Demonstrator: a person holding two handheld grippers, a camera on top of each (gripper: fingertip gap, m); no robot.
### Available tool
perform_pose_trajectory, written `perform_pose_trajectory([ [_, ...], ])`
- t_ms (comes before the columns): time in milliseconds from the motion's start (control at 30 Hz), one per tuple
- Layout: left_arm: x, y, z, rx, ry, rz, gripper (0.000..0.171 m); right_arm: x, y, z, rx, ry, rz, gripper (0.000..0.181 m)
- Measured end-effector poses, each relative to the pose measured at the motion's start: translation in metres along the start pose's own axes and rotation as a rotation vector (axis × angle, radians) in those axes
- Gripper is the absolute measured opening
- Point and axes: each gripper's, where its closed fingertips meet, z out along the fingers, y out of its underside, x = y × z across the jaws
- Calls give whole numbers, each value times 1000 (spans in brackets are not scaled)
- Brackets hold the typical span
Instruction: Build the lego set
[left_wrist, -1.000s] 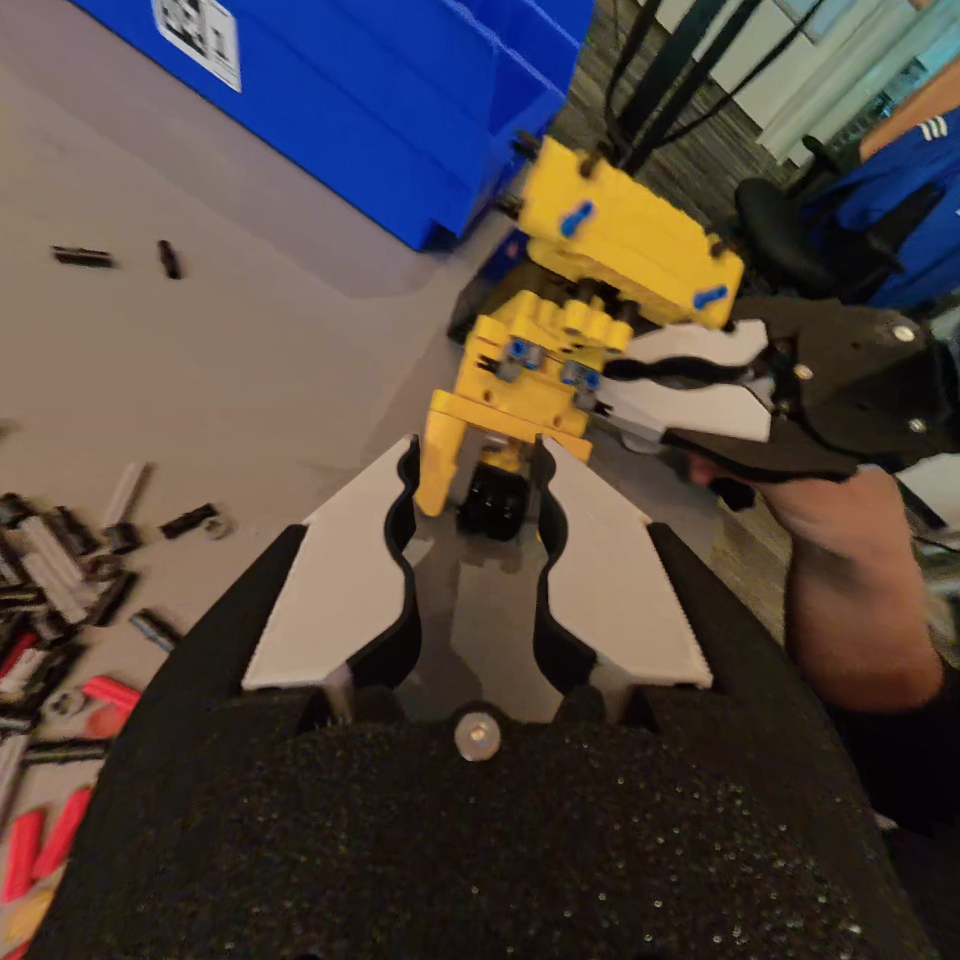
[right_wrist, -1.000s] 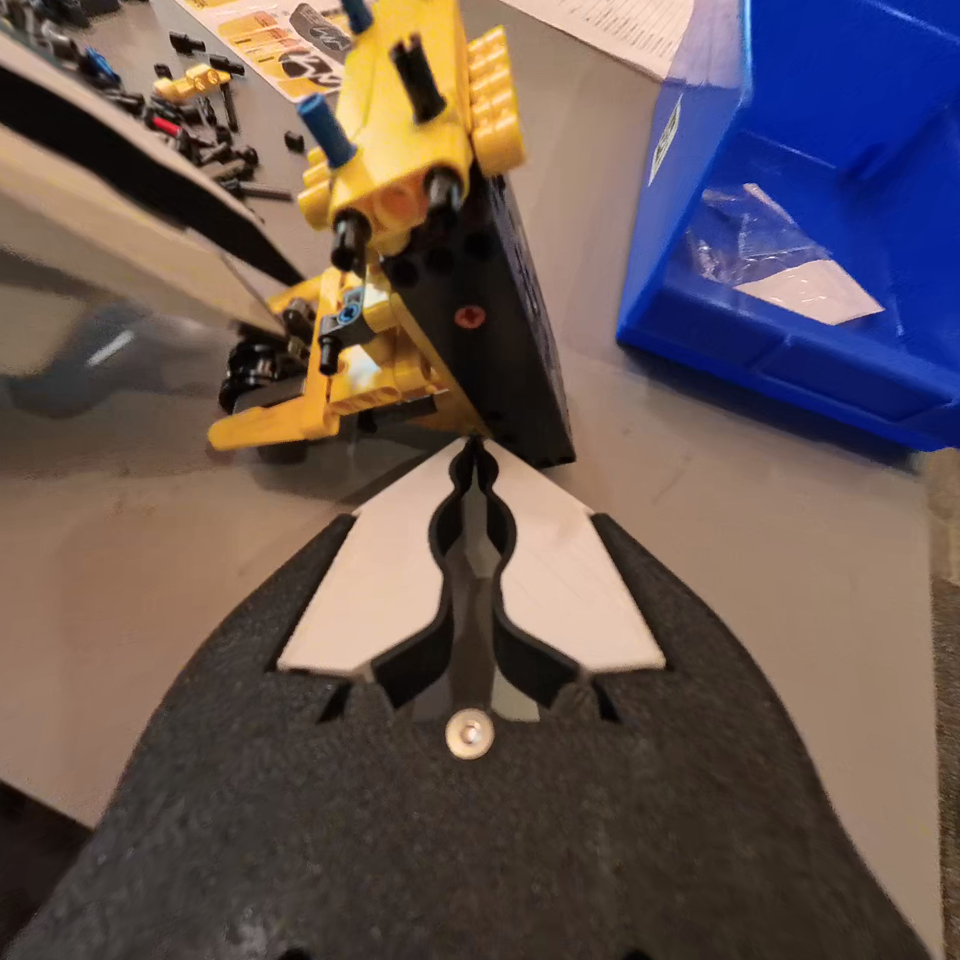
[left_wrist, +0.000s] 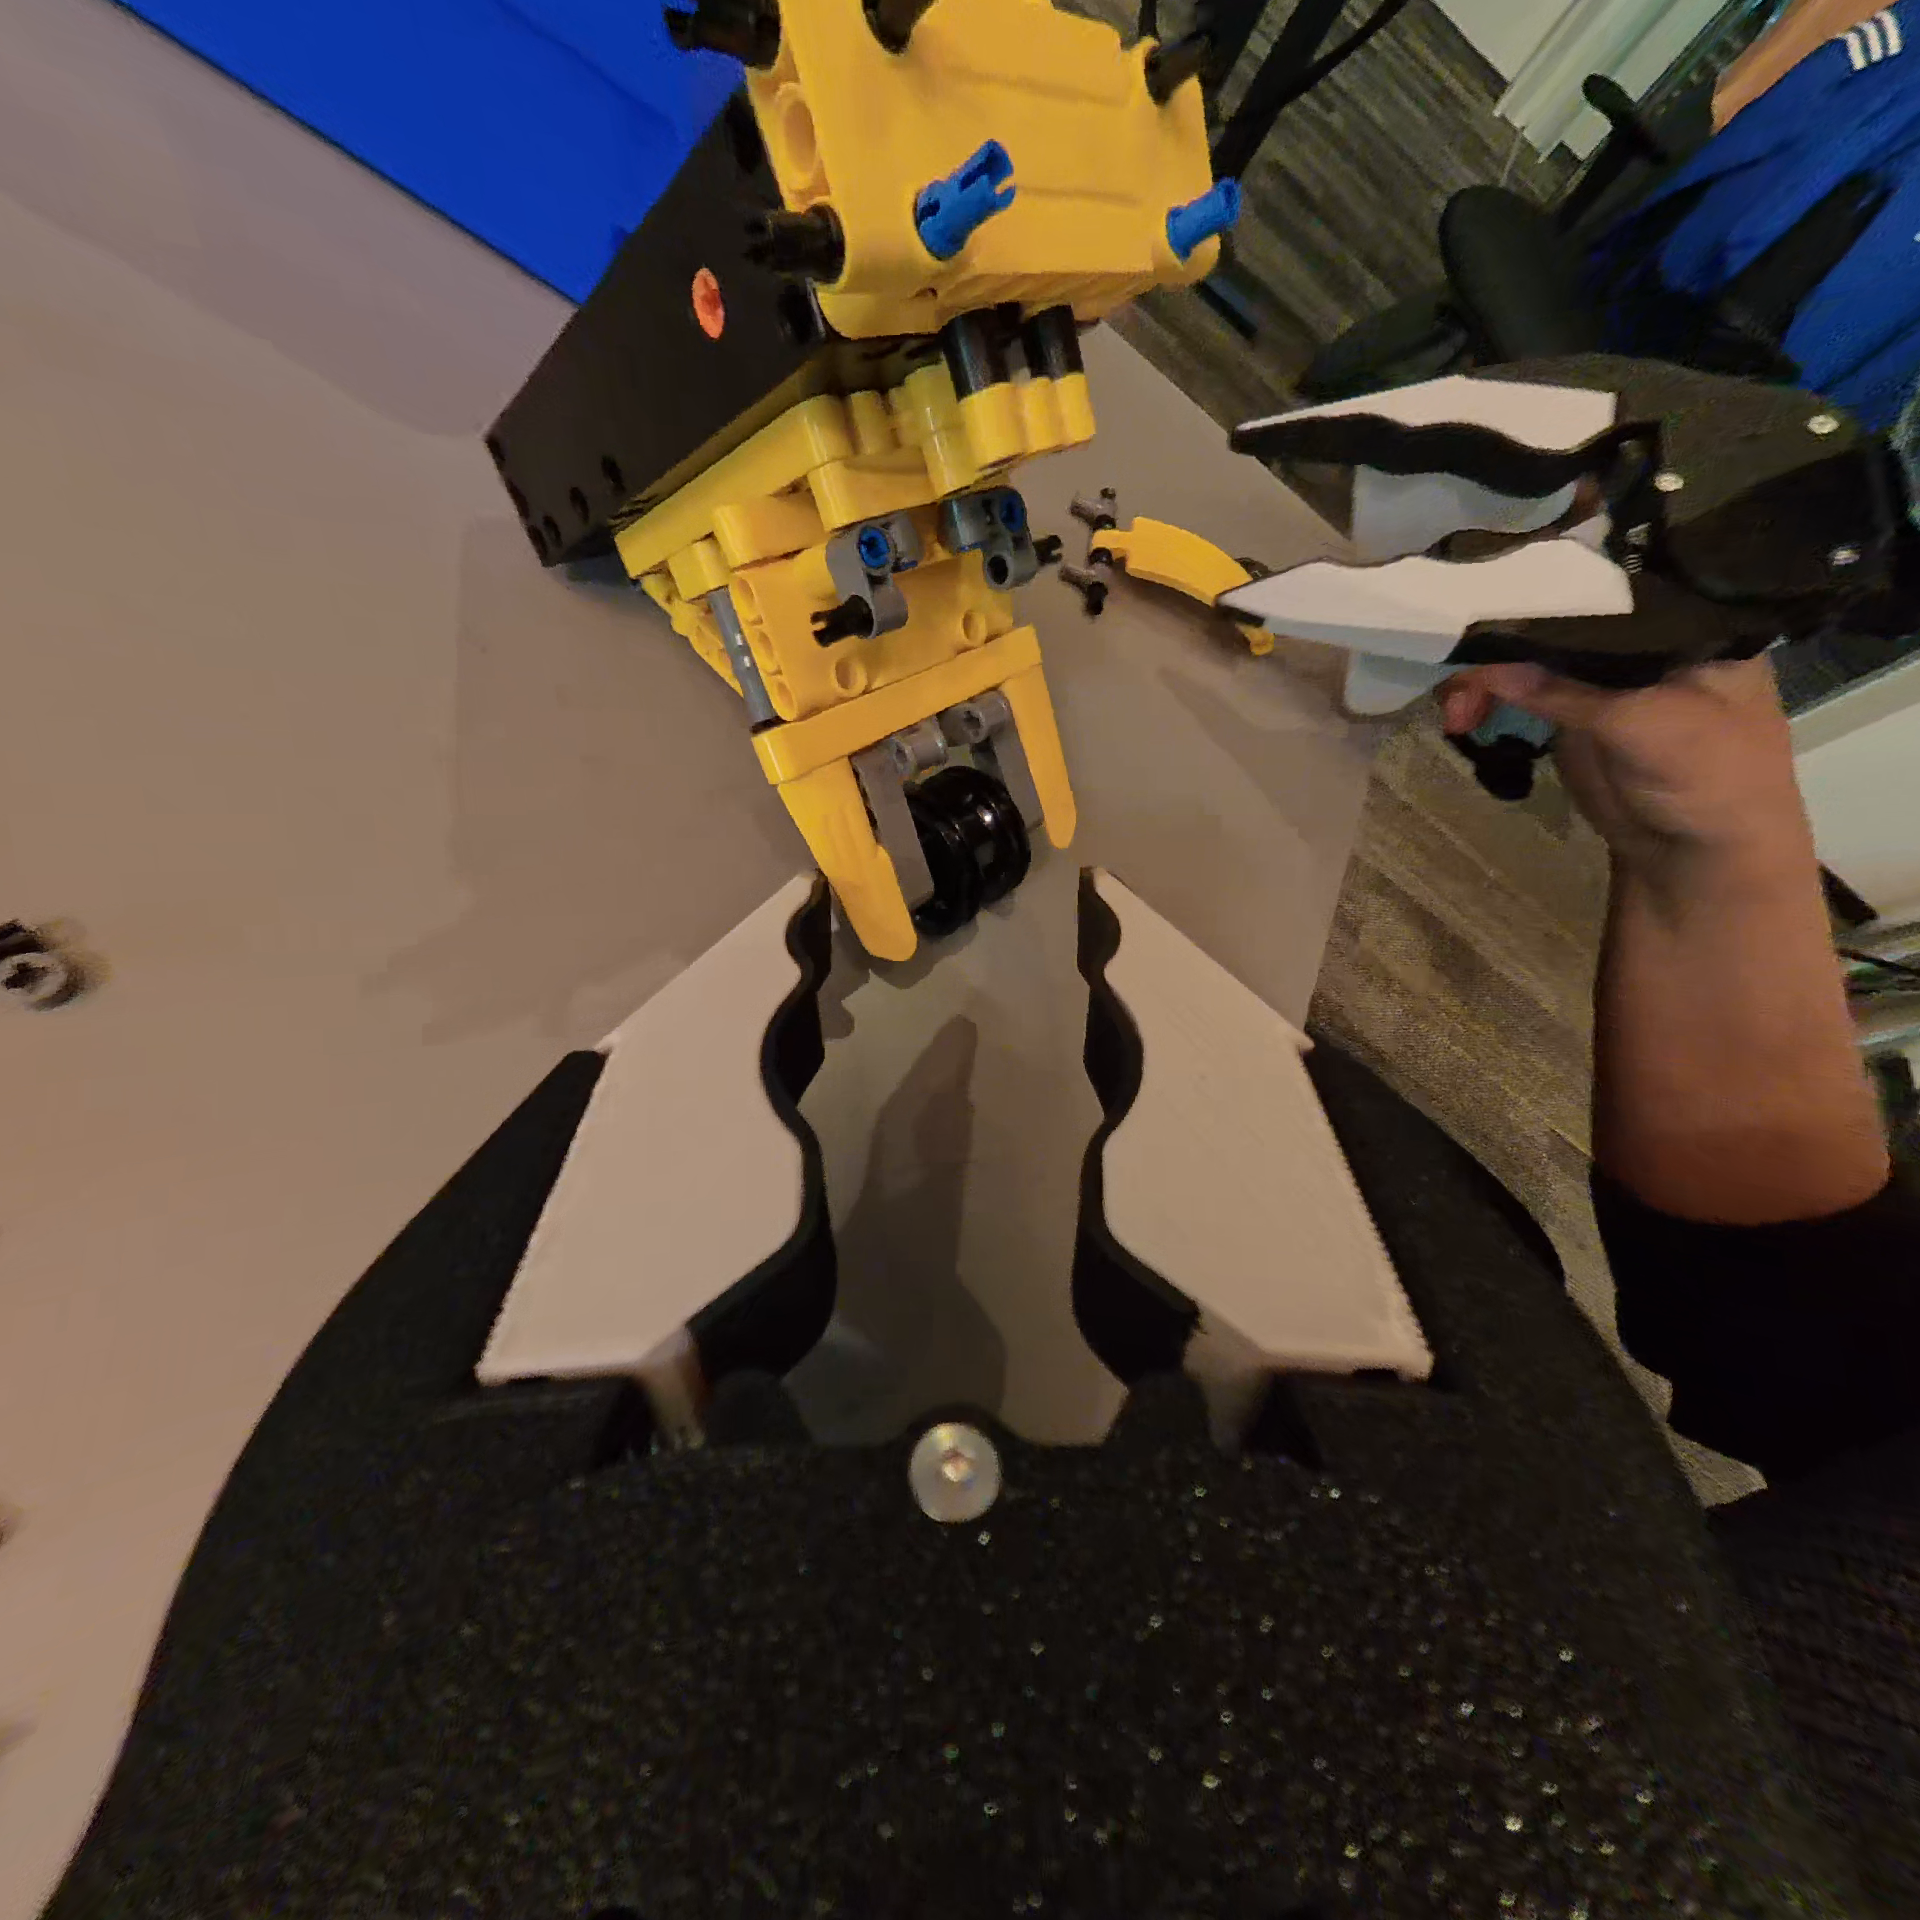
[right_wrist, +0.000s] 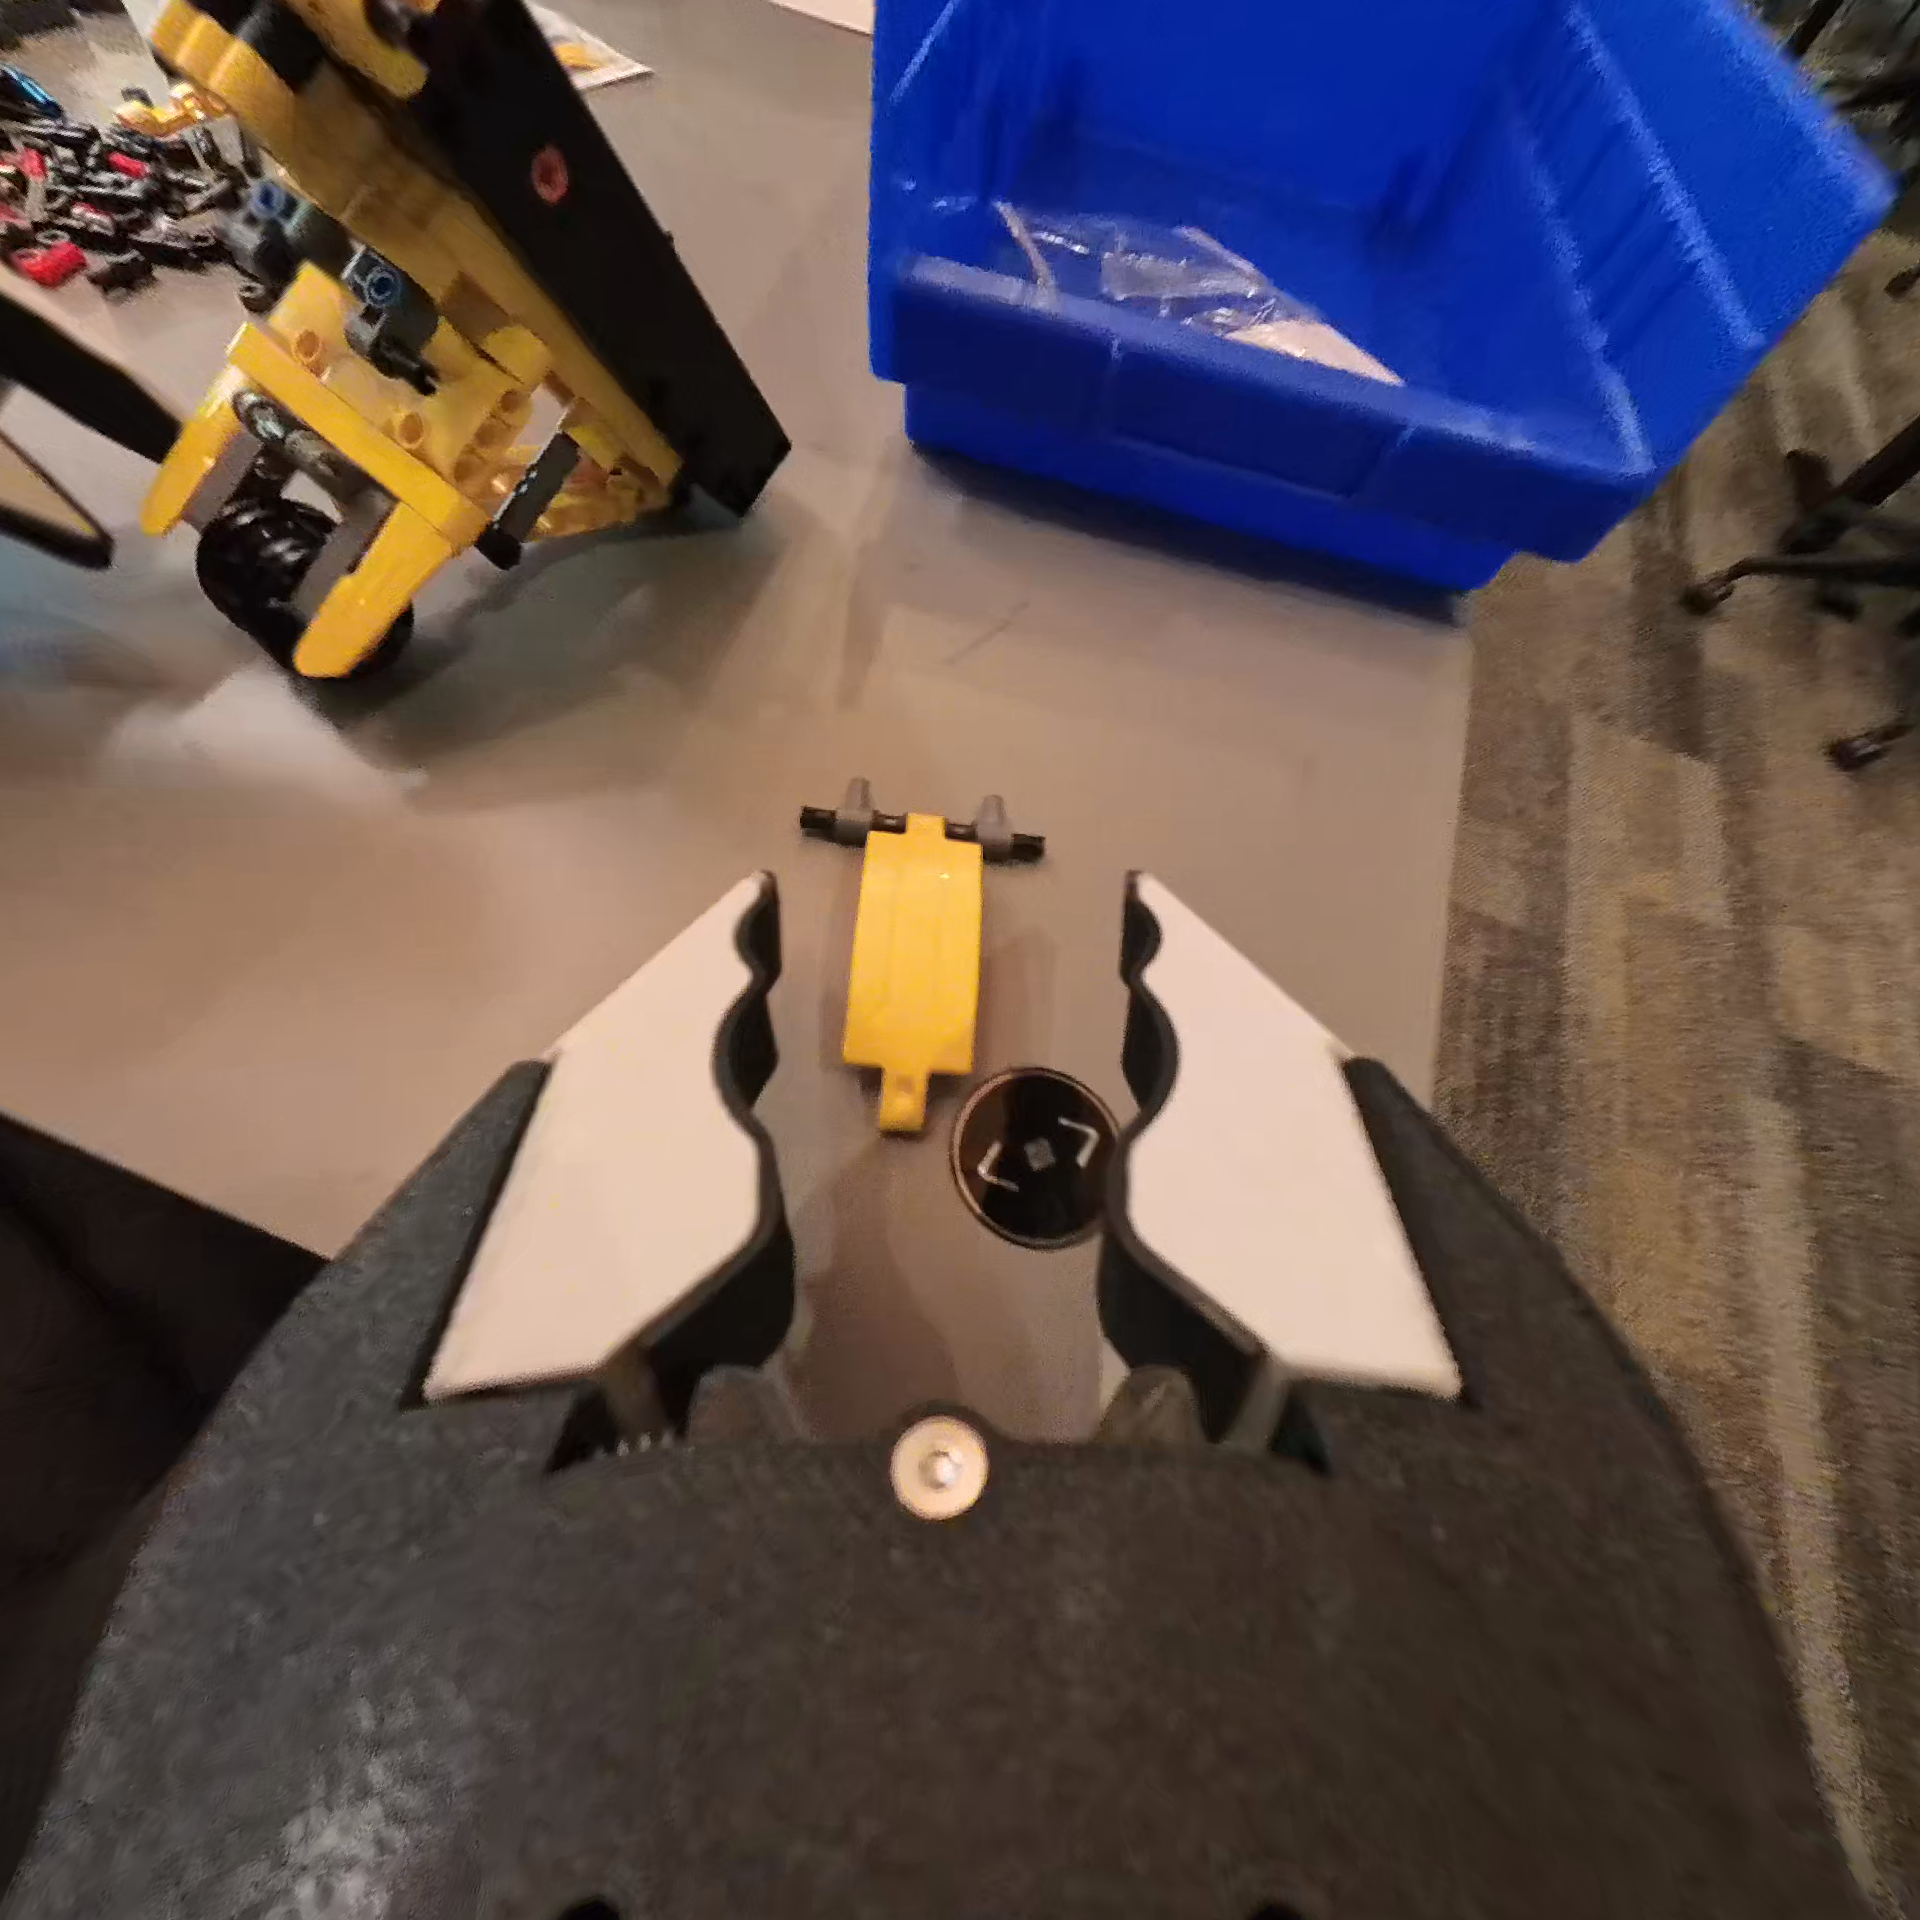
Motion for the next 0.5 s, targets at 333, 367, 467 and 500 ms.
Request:
perform_pose_trajectory([
  [333,33,0,27,-41,89,31,47,-3,0,27,-90,101,158,80],
  [367,35,0,28,-43,94,33,47,-3,1,28,-98,99,155,79],
  [467,37,0,30,-51,112,26,47,-6,4,33,-142,80,151,77],
  [500,38,-1,31,-48,122,19,47,-9,4,36,-149,59,155,76],
])
